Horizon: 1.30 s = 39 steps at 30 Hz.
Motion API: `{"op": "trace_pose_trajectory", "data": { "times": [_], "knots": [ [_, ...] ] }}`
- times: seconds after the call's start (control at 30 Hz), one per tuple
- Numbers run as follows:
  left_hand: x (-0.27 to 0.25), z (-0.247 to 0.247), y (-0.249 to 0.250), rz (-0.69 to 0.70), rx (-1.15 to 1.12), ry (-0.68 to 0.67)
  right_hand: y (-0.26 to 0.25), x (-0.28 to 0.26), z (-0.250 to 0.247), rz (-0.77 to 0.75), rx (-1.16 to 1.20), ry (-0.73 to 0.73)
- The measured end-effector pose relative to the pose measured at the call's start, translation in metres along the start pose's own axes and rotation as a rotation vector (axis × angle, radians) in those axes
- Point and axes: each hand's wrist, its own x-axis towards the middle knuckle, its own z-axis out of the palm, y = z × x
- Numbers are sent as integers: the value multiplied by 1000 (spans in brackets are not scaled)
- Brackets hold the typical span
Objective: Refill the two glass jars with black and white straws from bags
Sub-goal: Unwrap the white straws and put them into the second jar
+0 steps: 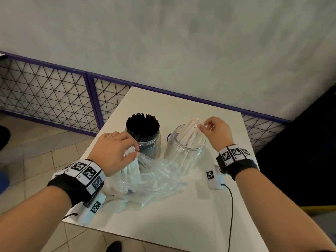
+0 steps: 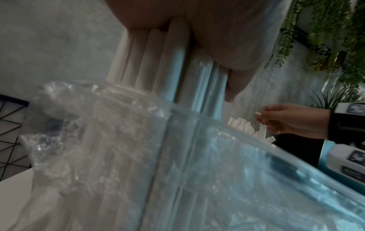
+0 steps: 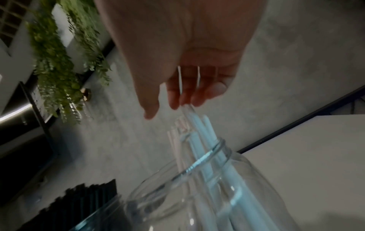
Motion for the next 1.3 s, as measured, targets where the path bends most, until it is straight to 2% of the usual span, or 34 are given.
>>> {"op": "trace_pose_trajectory", "data": {
  "times": [0.1,0.17,0.3,0.53,0.67,0.77,0.93,1.13,1.2,1.3],
  "knots": [
    [0,0,1,3,-7,17,1,-23,0,25,-49,-127],
    [0,0,1,5,-6,13,2,-32,7,47,-43,-145],
    [-1,0,0,7,-4,22,0,-27,13,64,-25,-72],
    [-3,-1,1,-2,-6,25,-11,20,6,40,-28,63],
    [-3,-1,1,-8,-8,20,-8,34,10,105,-49,-3],
    [-4,-2,0,-9,-10,25,-3,32,16,146,-37,-33],
    [-3,-2,-1,-13,-7,13,1,21,17,194,79,68],
    [-3,-1,-2,-10,-2,18,6,-5,18,178,145,145],
    [-3,-1,-3,-10,-1,25,0,-17,18,142,195,205],
    [-2,0,-3,-6,14,19,-11,-35,22,126,277,220]
  ]
}}
